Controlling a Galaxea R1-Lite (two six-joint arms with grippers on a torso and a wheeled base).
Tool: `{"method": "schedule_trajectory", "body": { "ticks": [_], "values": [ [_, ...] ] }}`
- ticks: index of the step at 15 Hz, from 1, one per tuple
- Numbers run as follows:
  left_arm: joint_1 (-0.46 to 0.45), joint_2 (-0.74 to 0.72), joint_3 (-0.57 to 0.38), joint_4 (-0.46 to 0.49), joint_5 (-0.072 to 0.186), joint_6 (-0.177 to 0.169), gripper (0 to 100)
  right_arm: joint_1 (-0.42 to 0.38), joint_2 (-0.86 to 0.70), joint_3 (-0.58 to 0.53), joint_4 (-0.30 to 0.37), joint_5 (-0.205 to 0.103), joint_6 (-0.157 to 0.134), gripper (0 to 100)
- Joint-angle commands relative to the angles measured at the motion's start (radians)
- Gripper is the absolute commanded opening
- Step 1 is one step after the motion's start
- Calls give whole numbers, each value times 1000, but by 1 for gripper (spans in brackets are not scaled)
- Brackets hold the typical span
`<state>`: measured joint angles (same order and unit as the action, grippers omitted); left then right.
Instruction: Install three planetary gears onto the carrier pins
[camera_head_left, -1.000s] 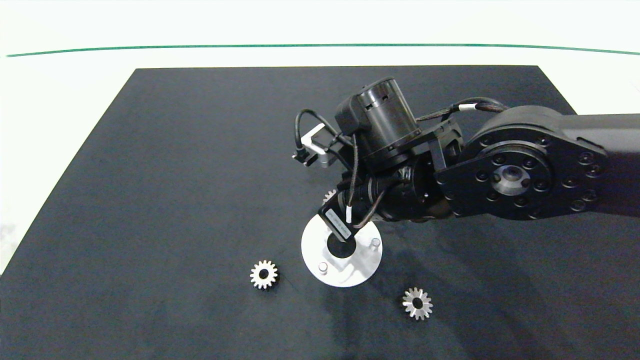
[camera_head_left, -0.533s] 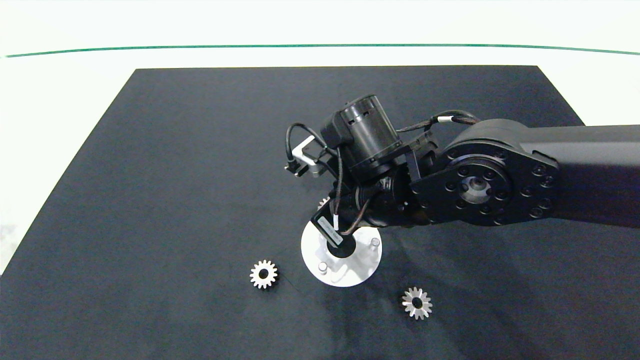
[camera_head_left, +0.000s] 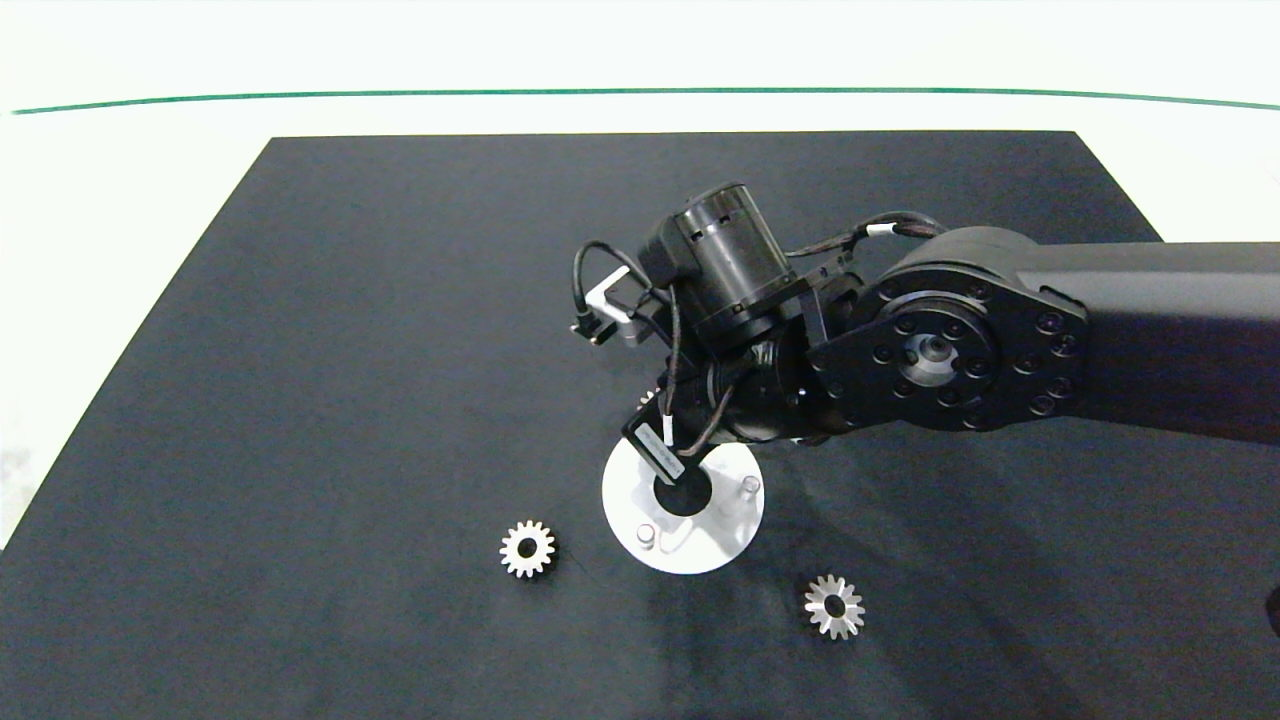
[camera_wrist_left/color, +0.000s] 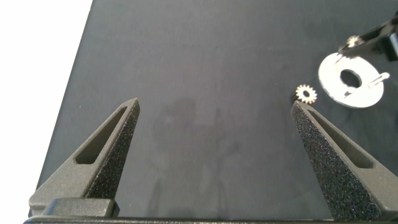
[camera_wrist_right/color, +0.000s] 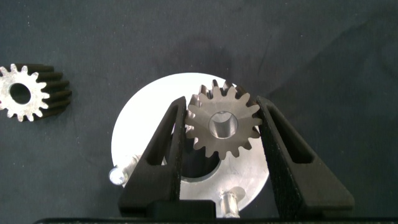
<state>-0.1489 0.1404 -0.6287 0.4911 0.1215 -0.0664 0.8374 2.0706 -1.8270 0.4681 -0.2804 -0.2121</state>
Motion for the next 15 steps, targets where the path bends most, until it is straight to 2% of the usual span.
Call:
{"method": "schedule_trajectory", "body": {
  "ticks": [1,15],
  "values": [
    [-3,-1,-5,3,1,-1,100,-9,13,-18,3,-2,-1,13],
    [-8,2,-19,3,1,-1,100,-8,42,-60,9,-2,-3,13]
  ]
}}
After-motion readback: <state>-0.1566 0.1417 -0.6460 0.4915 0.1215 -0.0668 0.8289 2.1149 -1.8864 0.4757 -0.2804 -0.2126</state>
